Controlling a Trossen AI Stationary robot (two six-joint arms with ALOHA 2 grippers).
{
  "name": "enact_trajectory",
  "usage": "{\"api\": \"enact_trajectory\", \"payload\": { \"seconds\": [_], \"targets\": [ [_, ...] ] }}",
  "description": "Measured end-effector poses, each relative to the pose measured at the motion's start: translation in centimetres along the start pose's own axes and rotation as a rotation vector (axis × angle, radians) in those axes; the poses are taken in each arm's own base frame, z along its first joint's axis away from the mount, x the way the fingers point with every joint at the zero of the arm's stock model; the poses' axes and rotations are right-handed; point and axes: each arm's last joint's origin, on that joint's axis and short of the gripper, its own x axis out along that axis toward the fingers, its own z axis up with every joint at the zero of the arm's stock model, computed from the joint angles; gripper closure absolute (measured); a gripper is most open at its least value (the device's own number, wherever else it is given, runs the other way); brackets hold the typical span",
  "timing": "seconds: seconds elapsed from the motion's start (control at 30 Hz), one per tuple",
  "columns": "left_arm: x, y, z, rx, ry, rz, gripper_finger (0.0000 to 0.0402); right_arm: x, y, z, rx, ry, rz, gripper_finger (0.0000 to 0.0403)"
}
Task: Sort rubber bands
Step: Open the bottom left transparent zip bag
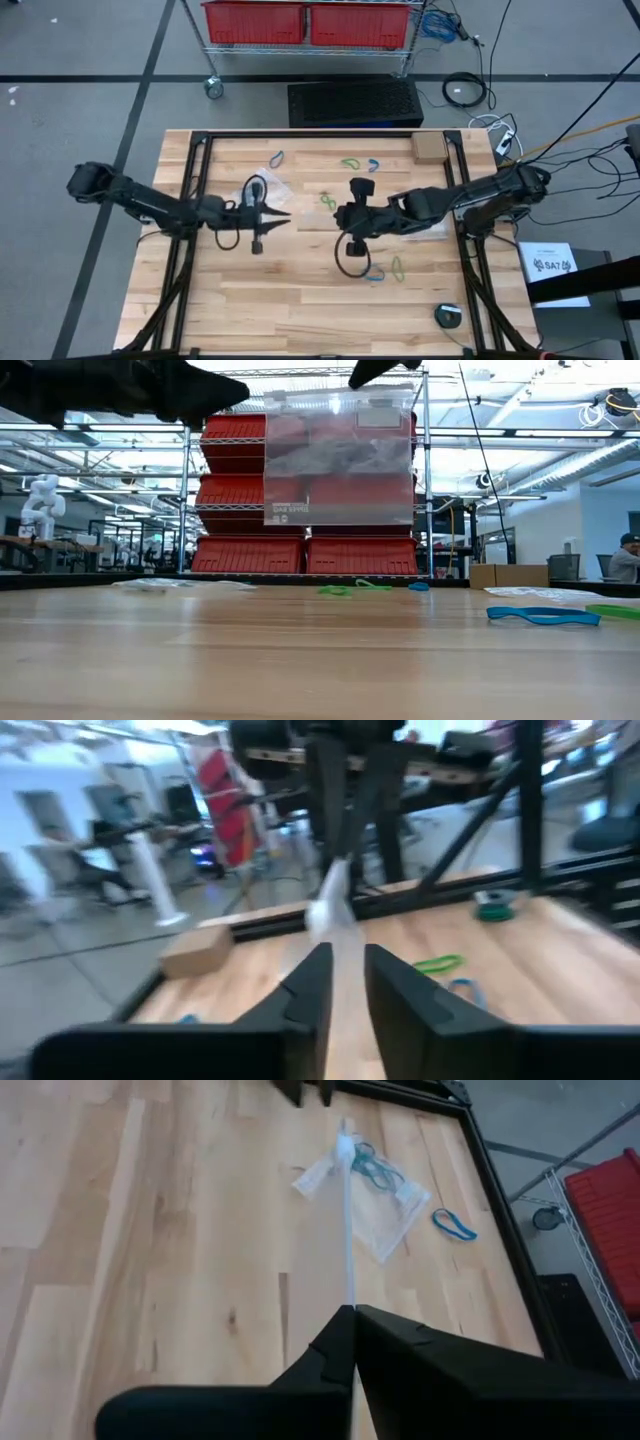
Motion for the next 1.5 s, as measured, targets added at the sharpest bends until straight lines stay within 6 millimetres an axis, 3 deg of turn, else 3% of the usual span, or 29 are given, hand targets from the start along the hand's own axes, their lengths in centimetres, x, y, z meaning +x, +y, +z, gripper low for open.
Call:
{"api": "enact_trajectory", "payload": {
  "seconds": [0.1,0.33,0.83,1.03,1.5],
  "targets": [
    [0.2,0.8,-0.3,-0.064,0.005,-0.044,0.0298,0.3,-0.6,0.1,0.015,-0.003,-0.012,0.0403],
    [0.3,3.4,-1.2,-0.137,0.049,0.051,0.0255,0.5,-1.1,0.6,0.013,-0.045,-0.012,0.0403],
    [0.7,4.3,-0.1,-0.161,-0.037,-0.171,0.0253,0.8,-1.9,0.8,0.006,-0.056,-0.019,0.0403],
    [0.6,4.6,-1.2,-0.152,0.073,-0.141,0.0253,0.9,-1.9,0.8,-0.008,-0.056,-0.023,0.0402],
    [0.6,5.2,-0.8,-0.17,0.022,-0.132,0.0252,0.9,-1.9,0.9,-0.007,-0.067,-0.023,0.0402]
  ]
}}
